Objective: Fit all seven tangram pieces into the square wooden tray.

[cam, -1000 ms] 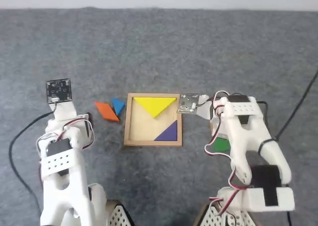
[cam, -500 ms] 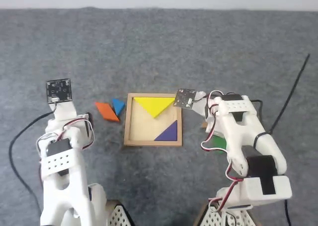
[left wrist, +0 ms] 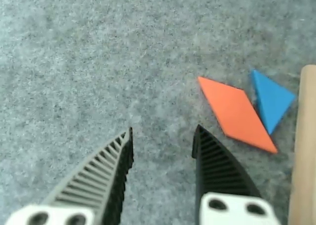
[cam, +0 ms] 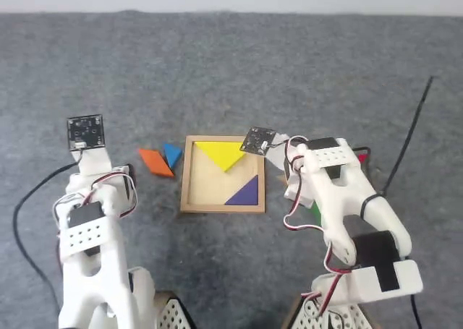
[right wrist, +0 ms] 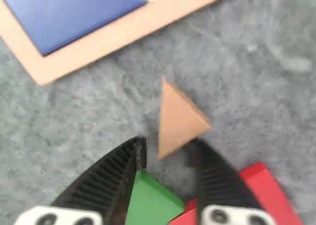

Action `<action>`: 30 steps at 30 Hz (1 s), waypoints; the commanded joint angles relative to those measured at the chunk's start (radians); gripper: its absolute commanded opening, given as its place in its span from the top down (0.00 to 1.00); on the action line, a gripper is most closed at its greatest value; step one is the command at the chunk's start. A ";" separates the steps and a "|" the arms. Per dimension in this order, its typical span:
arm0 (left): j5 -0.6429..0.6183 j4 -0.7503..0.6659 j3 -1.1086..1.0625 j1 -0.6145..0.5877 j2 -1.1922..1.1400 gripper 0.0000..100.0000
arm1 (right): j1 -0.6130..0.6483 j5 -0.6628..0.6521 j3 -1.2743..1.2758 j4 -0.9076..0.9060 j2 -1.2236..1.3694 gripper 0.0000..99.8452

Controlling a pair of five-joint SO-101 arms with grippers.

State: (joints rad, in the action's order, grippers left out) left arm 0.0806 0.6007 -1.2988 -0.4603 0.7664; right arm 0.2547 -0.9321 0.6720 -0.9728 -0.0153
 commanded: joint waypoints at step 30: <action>0.011 -0.025 0.004 -0.005 0.025 0.82 | -0.012 0.175 -0.358 -0.045 0.251 0.75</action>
State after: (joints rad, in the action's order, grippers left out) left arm 0.0806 0.6007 -1.2988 -0.4603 0.7664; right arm 0.2854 -0.7971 0.3682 -1.0096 0.2378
